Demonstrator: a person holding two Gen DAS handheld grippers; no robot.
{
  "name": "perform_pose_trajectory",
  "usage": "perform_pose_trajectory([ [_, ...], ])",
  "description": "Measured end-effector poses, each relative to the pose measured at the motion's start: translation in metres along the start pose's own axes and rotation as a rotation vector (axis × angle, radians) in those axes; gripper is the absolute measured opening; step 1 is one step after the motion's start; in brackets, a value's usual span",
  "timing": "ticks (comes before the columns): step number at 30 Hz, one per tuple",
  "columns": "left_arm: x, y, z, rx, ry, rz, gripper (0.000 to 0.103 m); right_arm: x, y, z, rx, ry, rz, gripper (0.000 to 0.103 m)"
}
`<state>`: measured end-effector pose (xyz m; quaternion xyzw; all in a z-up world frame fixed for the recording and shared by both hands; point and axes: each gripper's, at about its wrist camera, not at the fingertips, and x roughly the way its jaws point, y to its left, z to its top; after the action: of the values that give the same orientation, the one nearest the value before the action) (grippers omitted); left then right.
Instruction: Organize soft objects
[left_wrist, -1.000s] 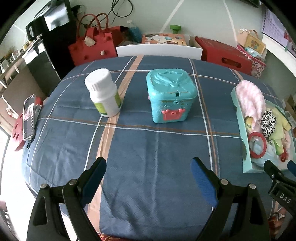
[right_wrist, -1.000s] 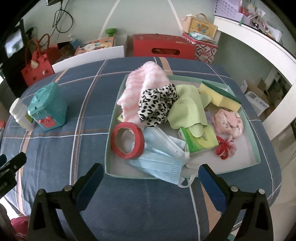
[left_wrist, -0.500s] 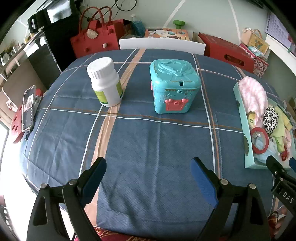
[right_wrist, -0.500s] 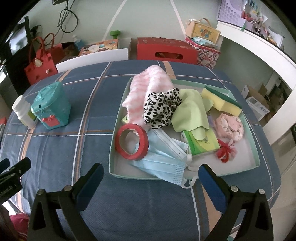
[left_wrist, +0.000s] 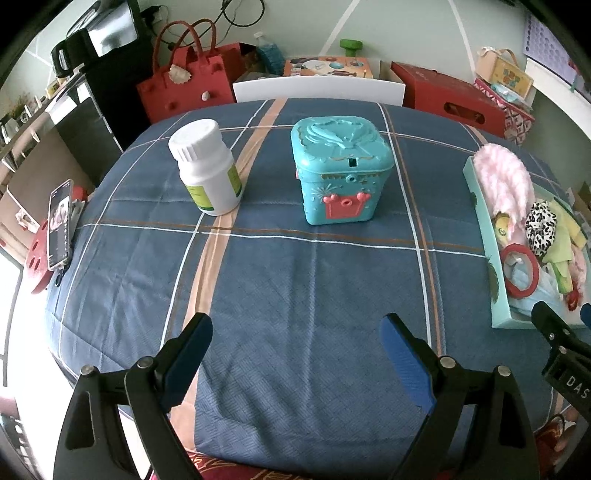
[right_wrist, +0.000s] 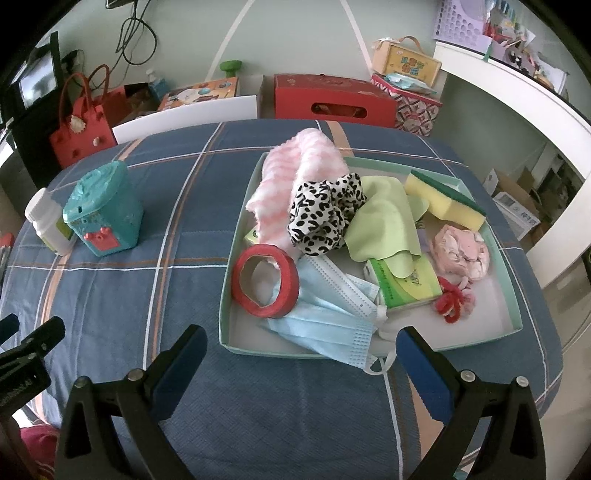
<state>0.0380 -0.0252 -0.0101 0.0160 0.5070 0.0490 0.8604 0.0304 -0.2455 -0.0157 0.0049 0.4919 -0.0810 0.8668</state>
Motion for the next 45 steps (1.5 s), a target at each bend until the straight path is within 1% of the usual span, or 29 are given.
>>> perform_pose_trajectory([
  [26,0.0009,0.0018,0.0008,0.001,0.006,-0.003,0.092,0.0067,0.0007,-0.0019,-0.016,0.031,-0.016,0.103],
  [45,0.0013,-0.0045,-0.0007,0.029,0.006,0.013,0.092,0.0105,-0.0024,-0.0020,-0.008,0.047,0.000,0.103],
])
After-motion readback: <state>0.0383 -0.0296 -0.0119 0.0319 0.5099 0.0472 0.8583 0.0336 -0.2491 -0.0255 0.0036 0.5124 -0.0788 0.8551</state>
